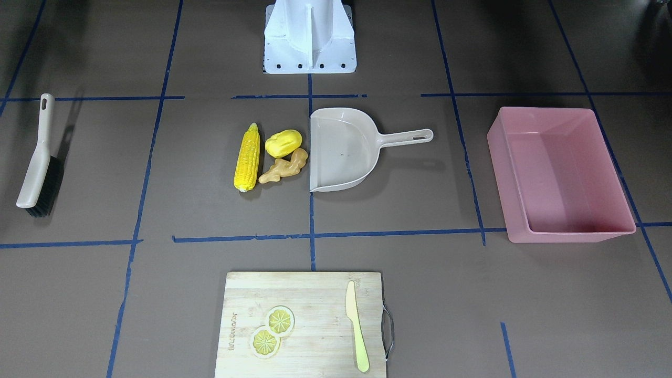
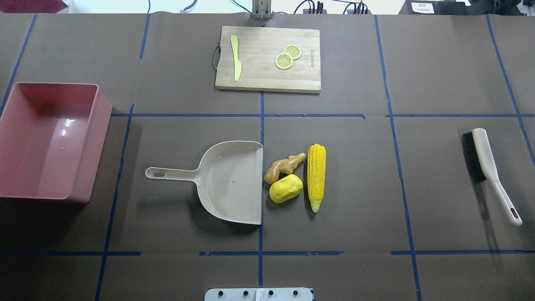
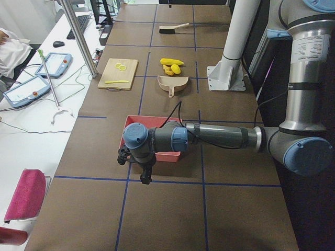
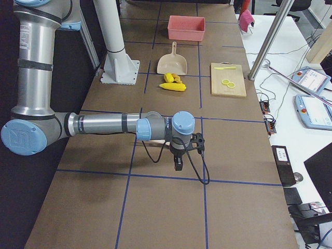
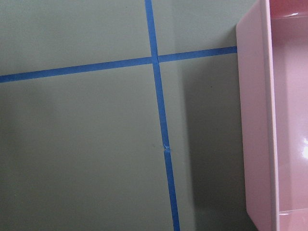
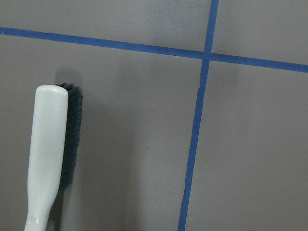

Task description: Sweep and dump trash into bin

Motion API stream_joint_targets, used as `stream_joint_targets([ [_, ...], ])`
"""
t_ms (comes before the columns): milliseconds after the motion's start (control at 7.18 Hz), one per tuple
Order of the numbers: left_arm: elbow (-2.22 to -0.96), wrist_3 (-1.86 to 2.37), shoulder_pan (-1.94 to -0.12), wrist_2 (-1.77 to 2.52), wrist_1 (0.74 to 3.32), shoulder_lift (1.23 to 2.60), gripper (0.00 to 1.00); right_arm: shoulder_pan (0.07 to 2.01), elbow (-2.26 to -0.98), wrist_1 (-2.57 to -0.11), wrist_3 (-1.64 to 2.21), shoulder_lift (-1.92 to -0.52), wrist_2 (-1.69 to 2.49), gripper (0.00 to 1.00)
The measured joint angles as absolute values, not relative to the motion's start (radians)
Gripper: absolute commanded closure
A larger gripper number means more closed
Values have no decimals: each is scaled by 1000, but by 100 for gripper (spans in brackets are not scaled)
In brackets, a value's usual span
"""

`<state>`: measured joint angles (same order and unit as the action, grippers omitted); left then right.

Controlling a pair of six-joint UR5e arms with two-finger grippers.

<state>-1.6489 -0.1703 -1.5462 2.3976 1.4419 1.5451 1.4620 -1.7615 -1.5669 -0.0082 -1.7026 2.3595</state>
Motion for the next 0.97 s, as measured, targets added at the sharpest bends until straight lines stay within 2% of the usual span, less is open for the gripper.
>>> stream_joint_targets([
  [557,-1646,-170,-1542,2384,1455,1554,0,1441,-1770,-1565,5,-1699,2360,0],
  [974,-1658,-169,-1541,2384,1458,1559,0,1409,-1834,-1564,81,-1698,2360,0],
])
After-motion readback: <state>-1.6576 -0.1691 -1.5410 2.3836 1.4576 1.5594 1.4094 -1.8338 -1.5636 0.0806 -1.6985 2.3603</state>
